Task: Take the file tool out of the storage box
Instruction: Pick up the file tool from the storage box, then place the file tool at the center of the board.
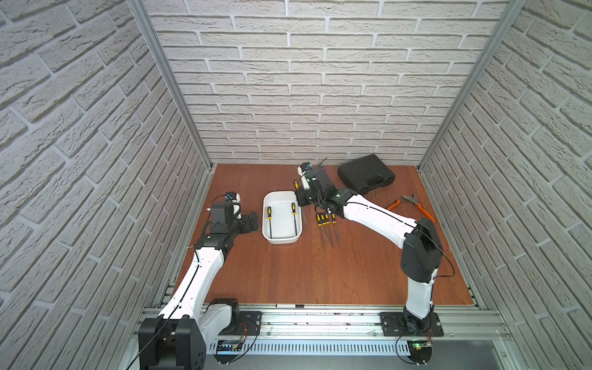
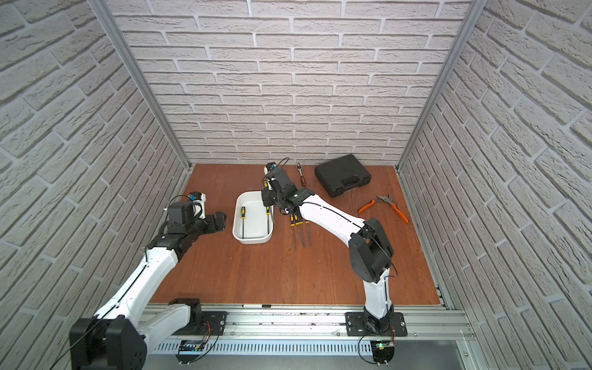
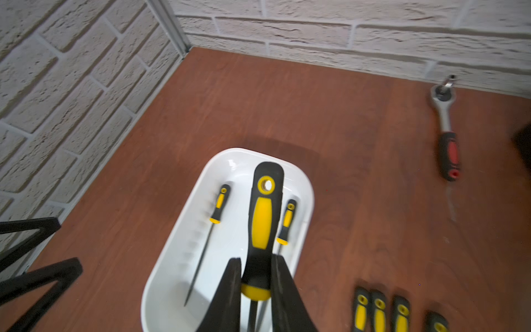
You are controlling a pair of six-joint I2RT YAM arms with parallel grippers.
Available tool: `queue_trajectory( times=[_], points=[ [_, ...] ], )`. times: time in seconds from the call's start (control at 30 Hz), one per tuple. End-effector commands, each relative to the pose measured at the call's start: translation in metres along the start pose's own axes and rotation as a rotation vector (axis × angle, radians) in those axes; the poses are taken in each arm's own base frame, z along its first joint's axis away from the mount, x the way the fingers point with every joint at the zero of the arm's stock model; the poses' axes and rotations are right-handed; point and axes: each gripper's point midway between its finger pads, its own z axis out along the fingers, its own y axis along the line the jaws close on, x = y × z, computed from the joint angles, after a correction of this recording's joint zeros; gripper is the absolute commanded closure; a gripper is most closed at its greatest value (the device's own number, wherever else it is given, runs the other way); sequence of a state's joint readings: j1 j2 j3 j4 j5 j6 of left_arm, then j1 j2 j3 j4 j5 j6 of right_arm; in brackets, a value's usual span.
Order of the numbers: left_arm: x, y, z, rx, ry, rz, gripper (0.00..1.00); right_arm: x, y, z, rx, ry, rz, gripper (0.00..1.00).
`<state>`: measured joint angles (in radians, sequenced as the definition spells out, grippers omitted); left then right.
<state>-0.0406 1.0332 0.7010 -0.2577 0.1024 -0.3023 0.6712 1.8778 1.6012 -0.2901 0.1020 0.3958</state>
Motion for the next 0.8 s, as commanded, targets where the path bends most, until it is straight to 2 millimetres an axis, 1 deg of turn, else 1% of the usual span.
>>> queue_trajectory(
  times=[0.0, 0.07, 0.17, 0.27, 0.33, 0.47, 0.57, 0.77],
  points=[
    [-0.014, -0.007, -0.002, 0.029, -0.047, 0.022, 0.02, 0.010, -0.048, -0.014, 0.115, -0.010, 0.022, 0.98],
    [-0.014, -0.007, -0.001, 0.030, -0.046, 0.023, 0.01, 0.025, -0.075, -0.022, 0.166, 0.019, 0.036, 0.98],
    [-0.014, -0.008, 0.000, 0.034, -0.044, 0.023, 0.01, 0.047, -0.110, -0.029, 0.233, 0.056, 0.048, 0.98],
    [-0.014, -0.008, 0.001, 0.035, -0.043, 0.020, 0.01, 0.069, -0.134, -0.030, 0.267, 0.075, 0.048, 0.98],
    [-0.013, -0.008, 0.001, 0.037, -0.041, 0.019, 0.02, 0.083, -0.145, -0.028, 0.282, 0.093, 0.056, 0.98],
    [-0.012, -0.008, 0.002, 0.036, -0.039, 0.017, 0.02, 0.108, -0.157, -0.016, 0.303, 0.149, 0.056, 0.98],
    [-0.012, -0.008, 0.003, 0.036, -0.037, 0.016, 0.02, 0.123, -0.163, -0.005, 0.319, 0.181, 0.053, 0.98],
    [-0.011, -0.008, 0.002, 0.038, -0.035, 0.017, 0.02, 0.134, -0.166, 0.014, 0.317, 0.213, 0.064, 0.98]
  ],
)
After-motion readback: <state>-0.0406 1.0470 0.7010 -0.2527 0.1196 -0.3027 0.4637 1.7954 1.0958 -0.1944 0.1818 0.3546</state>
